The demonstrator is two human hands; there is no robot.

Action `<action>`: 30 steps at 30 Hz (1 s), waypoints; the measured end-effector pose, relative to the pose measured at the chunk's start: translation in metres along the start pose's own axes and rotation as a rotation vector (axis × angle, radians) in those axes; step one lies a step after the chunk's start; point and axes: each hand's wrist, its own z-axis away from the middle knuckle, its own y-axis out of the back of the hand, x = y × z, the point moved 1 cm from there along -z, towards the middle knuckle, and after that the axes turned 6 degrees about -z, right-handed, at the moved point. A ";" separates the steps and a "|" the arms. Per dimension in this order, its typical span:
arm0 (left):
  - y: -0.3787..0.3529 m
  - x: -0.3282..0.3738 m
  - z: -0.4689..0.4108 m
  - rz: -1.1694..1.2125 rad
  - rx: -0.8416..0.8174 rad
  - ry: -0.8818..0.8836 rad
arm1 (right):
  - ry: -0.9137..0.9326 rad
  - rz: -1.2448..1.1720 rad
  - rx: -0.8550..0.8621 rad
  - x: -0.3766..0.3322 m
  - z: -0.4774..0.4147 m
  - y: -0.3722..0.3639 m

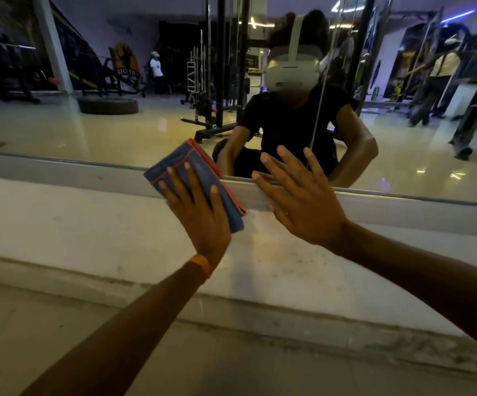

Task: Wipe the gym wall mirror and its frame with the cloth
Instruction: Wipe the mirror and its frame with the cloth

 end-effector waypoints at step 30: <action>0.024 -0.054 -0.037 -0.043 0.036 0.001 | -0.003 -0.008 0.054 -0.019 -0.023 -0.014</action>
